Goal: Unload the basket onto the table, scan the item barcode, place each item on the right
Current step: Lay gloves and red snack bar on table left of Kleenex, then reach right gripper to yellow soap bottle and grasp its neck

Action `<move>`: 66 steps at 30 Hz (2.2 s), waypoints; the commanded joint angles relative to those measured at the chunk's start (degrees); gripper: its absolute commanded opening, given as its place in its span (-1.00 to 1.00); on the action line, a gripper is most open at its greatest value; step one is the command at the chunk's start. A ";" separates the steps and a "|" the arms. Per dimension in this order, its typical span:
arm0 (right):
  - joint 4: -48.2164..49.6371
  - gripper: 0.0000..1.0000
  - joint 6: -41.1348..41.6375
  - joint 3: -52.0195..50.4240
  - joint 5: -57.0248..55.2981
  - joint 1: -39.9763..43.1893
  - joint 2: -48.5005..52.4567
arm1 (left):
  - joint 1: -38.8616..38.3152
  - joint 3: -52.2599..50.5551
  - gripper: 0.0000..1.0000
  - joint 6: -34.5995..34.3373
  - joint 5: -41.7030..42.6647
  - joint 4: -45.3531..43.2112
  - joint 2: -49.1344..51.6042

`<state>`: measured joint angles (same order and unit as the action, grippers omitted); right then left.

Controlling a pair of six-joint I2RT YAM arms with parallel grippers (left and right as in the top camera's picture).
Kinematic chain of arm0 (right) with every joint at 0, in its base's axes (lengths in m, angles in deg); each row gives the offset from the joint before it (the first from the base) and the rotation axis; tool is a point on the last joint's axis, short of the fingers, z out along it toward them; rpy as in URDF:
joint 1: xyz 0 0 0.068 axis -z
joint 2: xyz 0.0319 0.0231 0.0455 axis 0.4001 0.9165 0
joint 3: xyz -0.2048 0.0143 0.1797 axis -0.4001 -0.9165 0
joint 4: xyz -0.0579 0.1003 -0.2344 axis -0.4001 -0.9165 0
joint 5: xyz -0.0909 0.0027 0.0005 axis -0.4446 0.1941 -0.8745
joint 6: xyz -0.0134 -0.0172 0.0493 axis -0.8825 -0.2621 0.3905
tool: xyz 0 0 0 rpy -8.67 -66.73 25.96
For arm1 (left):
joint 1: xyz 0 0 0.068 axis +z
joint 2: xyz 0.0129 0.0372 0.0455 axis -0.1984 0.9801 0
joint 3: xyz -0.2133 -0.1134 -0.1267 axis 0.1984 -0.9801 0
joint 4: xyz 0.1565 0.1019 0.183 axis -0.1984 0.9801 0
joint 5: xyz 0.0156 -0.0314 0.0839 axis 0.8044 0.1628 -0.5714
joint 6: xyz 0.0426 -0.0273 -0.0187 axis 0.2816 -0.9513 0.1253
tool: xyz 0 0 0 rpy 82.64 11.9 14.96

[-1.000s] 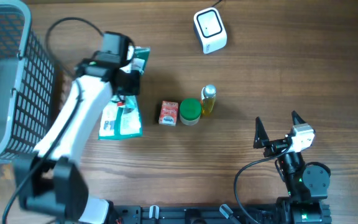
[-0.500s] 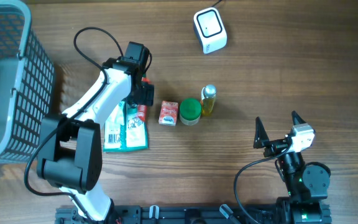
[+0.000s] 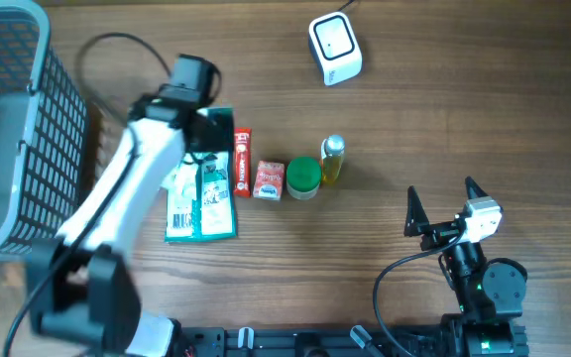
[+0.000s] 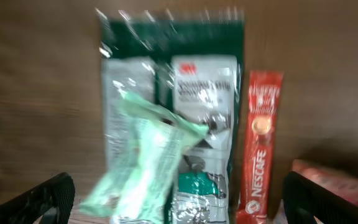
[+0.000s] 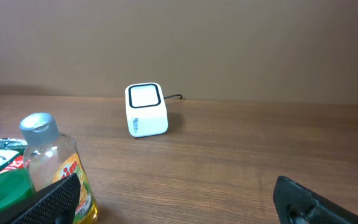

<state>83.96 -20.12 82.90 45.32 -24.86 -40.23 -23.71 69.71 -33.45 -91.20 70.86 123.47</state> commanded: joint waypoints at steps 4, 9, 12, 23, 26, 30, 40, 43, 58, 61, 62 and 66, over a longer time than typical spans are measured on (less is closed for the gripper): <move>0.22 1.00 -0.17 -0.07 -0.09 0.28 -0.13 | 12.46 0.39 1.00 -6.51 0.13 -1.86 -9.57; 0.22 1.00 -0.17 -0.07 -0.09 0.28 -0.13 | 19.39 0.39 1.00 -6.69 0.13 -2.38 -9.29; 0.22 0.99 -0.20 -0.07 -0.09 0.28 -0.13 | 20.28 0.39 1.00 -6.71 0.11 -2.38 -9.29; 0.17 0.99 -0.33 -0.07 -0.94 0.28 -0.13 | 20.28 0.39 1.00 -6.71 0.11 -2.38 -9.29; 0.22 0.99 -0.31 -0.07 -0.96 0.28 -0.13 | 20.28 0.39 1.00 -6.69 0.11 -2.40 -9.29; 0.48 1.00 3.15 -0.07 2.34 0.28 -0.13 | 20.28 0.39 1.00 -6.71 0.11 -2.38 -9.29; -8.04 0.99 9.09 7.54 6.51 0.28 2.08 | 20.28 0.39 1.00 -6.69 0.11 -2.38 -9.29; -15.65 0.99 8.50 19.26 4.31 0.28 7.93 | 20.28 0.39 1.00 -6.69 0.11 -2.38 -9.29; -62.07 0.96 7.76 81.70 16.70 0.28 61.00 | 20.28 0.39 1.00 -6.69 0.11 -2.38 -9.29; -65.29 0.73 7.52 81.66 17.51 -0.28 66.36 | 20.28 0.39 1.00 -6.69 0.11 -2.38 -9.29; -66.23 0.72 7.23 81.66 17.49 -0.92 67.98 | 20.28 0.39 1.00 -6.71 0.11 -2.38 -9.29; -67.54 0.71 6.99 81.64 16.98 -4.72 72.15 | 20.28 0.39 1.00 -6.71 0.11 -2.38 -9.29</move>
<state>16.66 -12.78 163.60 60.77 -27.00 30.00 -3.76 69.77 -39.42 -90.98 68.61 114.29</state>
